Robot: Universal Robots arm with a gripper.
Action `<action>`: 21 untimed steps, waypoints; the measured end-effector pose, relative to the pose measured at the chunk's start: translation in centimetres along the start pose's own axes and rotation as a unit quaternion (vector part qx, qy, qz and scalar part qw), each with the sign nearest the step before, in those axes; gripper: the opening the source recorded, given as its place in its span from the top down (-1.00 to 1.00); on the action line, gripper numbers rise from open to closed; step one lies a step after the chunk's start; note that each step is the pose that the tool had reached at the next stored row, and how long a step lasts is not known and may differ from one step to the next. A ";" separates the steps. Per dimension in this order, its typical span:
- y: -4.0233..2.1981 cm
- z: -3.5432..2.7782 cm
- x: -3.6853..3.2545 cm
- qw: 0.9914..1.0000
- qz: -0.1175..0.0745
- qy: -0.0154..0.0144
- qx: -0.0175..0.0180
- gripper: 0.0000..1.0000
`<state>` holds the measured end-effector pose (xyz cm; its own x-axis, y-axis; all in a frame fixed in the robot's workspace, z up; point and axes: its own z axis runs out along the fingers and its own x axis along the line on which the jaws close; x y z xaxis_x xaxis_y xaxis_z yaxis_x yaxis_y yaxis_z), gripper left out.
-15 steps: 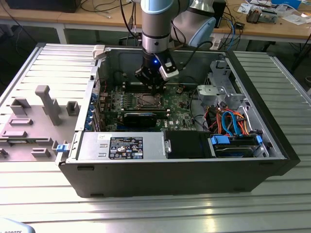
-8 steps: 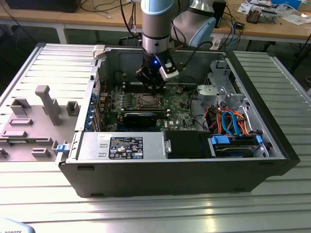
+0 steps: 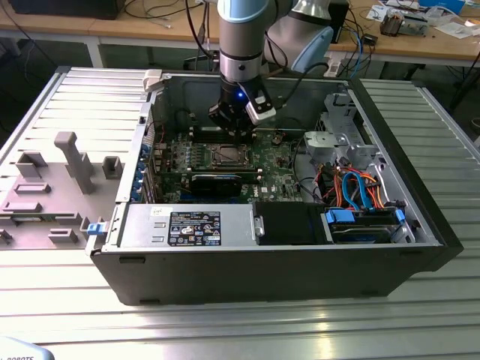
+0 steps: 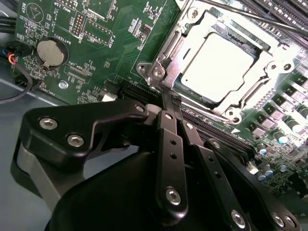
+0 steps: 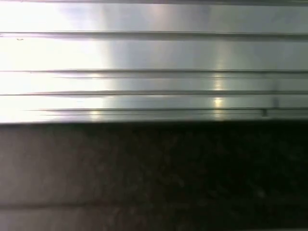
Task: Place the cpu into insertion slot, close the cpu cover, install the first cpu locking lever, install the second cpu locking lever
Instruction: 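Install the first cpu locking lever, then install the second cpu locking lever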
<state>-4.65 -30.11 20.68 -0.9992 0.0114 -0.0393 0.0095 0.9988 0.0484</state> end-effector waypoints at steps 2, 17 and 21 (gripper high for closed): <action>-0.04 -0.02 -0.01 1.000 0.000 0.000 0.000 0.79; -0.52 -0.02 -0.01 1.000 0.000 0.001 0.002 0.79; -0.70 -0.03 -0.01 1.000 0.000 0.001 0.002 0.79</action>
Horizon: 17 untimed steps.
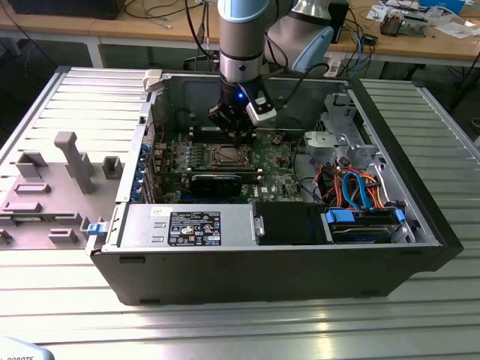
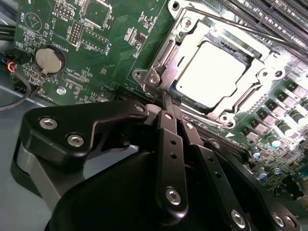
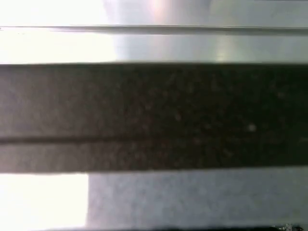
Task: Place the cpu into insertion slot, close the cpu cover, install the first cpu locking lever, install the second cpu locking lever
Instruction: 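Install the second cpu locking lever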
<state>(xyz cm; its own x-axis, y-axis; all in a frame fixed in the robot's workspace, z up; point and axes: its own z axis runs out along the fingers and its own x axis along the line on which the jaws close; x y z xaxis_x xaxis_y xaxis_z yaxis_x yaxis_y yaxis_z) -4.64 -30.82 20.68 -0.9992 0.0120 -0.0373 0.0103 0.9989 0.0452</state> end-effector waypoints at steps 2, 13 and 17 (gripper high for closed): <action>-0.28 -0.01 0.00 1.000 0.000 0.000 0.000 0.79; -0.27 -2.18 -0.09 1.000 0.000 0.000 0.000 0.79; -0.26 -2.34 -0.09 1.000 0.000 0.000 0.000 0.79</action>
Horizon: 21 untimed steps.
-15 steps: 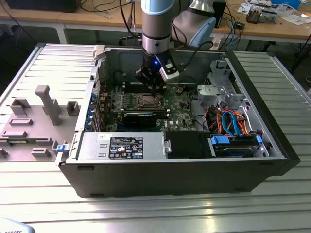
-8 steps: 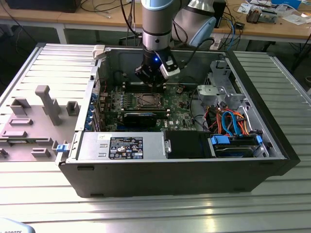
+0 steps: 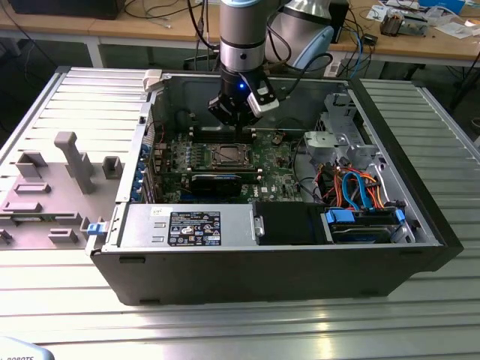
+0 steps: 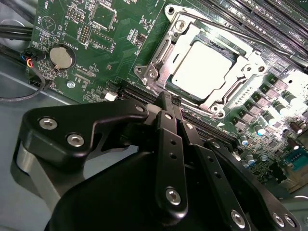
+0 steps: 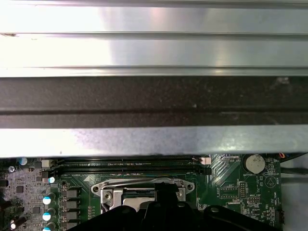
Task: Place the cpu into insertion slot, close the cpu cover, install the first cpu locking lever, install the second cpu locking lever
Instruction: 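Install the second cpu locking lever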
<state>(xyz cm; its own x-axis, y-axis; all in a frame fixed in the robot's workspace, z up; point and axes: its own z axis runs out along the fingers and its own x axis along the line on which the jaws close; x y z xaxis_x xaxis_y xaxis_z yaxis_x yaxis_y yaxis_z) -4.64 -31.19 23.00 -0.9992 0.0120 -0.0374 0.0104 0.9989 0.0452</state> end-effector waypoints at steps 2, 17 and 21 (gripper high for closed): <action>0.00 0.00 0.00 1.000 0.000 0.000 0.000 0.79; -0.64 -0.03 -0.01 1.000 0.000 0.000 0.000 0.79; -0.77 -0.04 -0.01 1.000 0.000 0.000 0.000 0.79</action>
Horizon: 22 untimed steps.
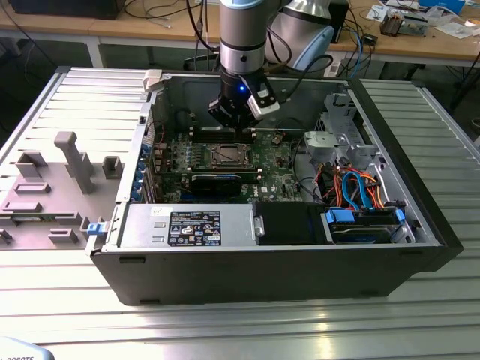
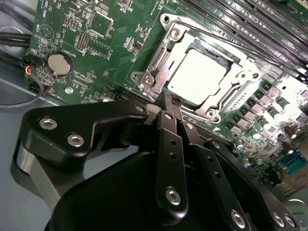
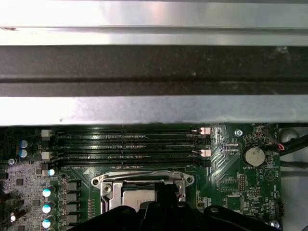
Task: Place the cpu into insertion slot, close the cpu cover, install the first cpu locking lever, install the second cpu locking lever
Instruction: 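Install the second cpu locking lever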
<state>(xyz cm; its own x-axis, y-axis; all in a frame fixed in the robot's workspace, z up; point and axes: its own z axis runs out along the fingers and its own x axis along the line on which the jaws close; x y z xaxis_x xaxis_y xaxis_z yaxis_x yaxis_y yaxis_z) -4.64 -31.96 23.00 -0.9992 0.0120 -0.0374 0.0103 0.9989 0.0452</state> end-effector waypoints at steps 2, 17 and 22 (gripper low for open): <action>-0.07 0.00 0.00 1.000 0.000 0.000 0.000 0.79; -1.27 -0.05 -0.01 1.000 0.000 0.000 0.001 0.79; -1.44 -0.04 -0.02 1.000 0.000 0.000 0.001 0.79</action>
<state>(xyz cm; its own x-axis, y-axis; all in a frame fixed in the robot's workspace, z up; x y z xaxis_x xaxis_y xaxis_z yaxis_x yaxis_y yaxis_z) -4.65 -33.40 22.98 -0.9992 0.0119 -0.0373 0.0103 0.9990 0.0435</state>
